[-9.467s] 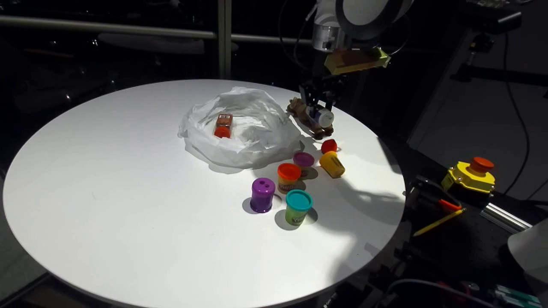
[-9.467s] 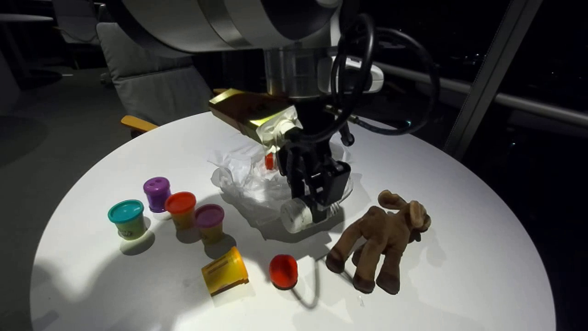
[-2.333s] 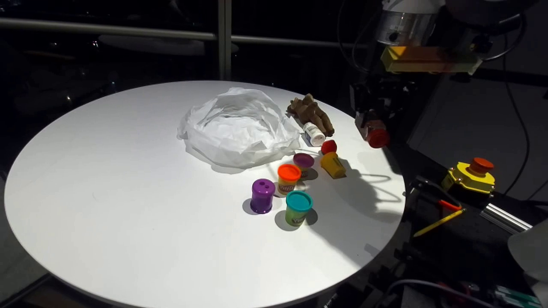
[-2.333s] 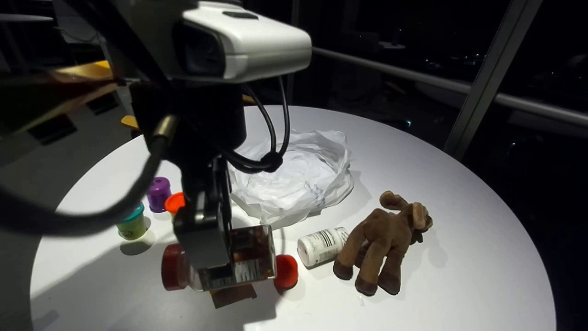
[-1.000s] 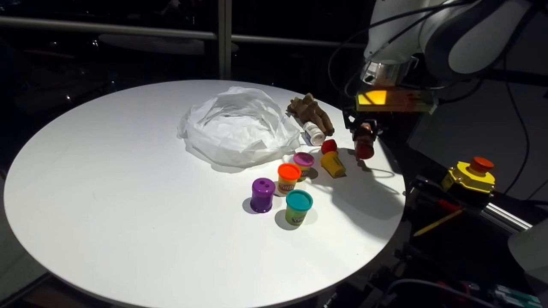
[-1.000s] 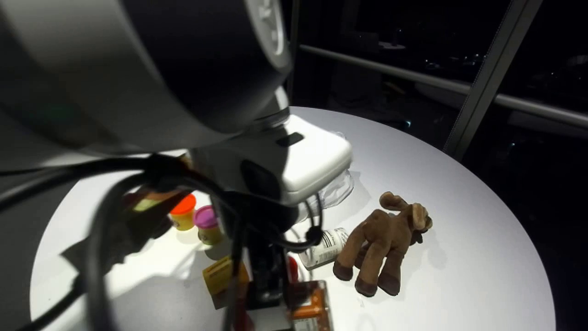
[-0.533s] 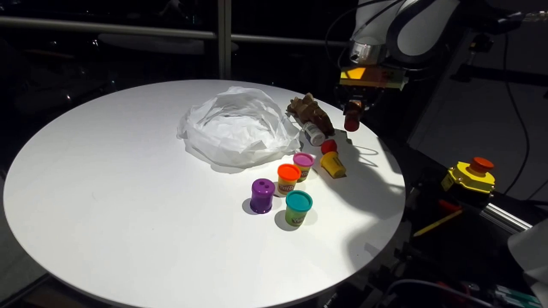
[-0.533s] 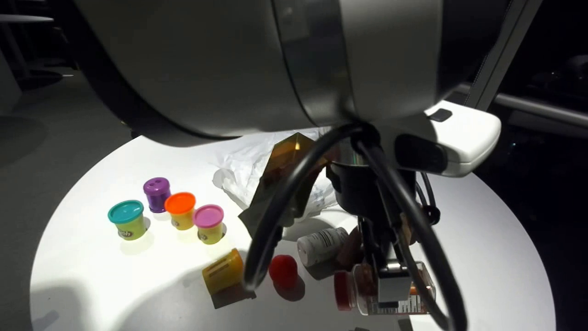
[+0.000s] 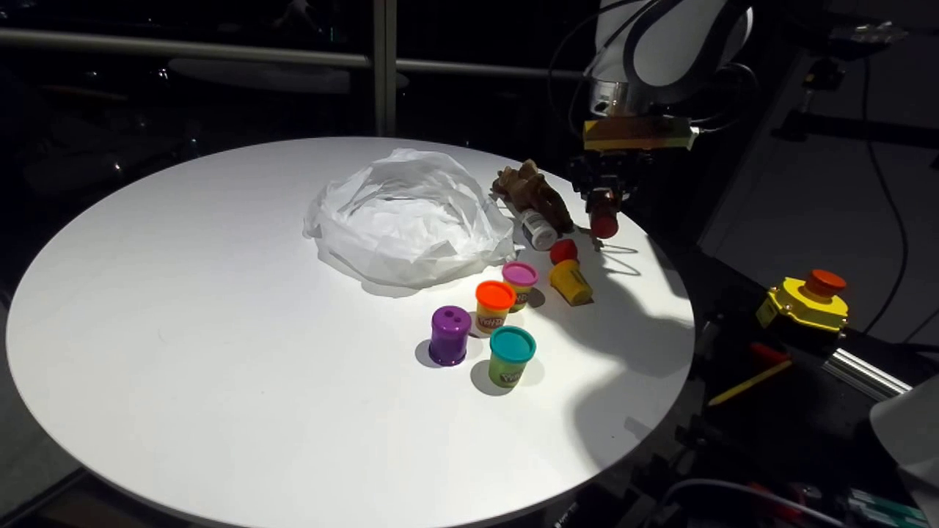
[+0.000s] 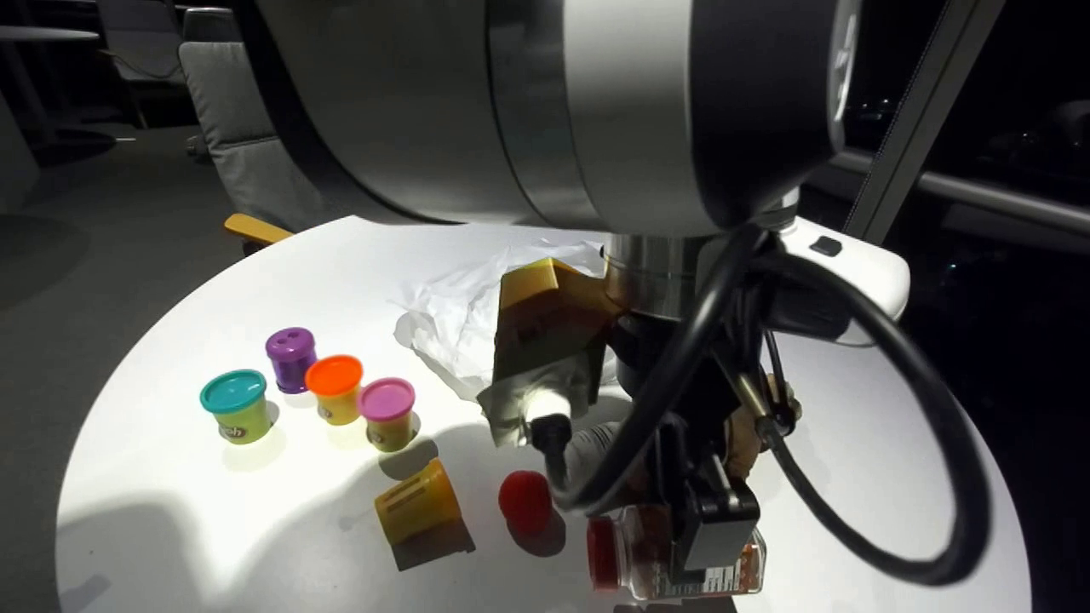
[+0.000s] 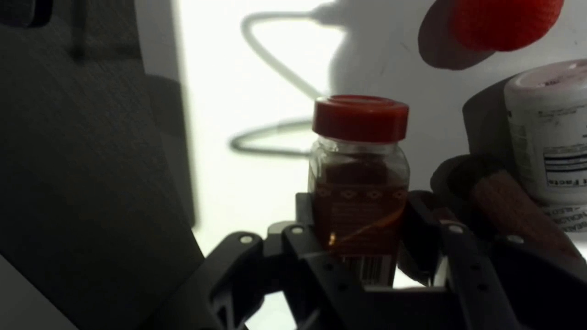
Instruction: Pick up all the objects from the plastic and put them on the table
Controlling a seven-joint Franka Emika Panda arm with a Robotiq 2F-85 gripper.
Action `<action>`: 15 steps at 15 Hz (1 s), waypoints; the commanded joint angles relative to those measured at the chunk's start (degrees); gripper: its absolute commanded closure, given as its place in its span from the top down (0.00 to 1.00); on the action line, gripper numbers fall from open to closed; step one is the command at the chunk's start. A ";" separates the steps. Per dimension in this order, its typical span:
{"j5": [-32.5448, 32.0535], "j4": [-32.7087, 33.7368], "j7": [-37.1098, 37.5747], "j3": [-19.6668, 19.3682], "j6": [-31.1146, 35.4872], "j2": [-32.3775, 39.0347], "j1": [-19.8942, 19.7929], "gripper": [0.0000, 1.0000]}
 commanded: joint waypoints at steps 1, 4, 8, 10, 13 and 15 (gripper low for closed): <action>3.52 2.69 -5.21 -1.29 -4.35 0.28 1.84 0.24; 2.48 3.86 -4.82 -2.48 -7.11 0.48 2.98 0.24; 1.28 4.95 -3.91 -3.51 -9.63 0.67 3.87 0.24; 1.21 4.99 -2.92 -2.89 -5.29 5.86 4.58 0.24; 1.99 5.39 -4.77 -2.86 -3.98 9.31 5.70 0.75; 2.45 6.07 -5.12 -3.15 -2.82 11.53 6.60 0.88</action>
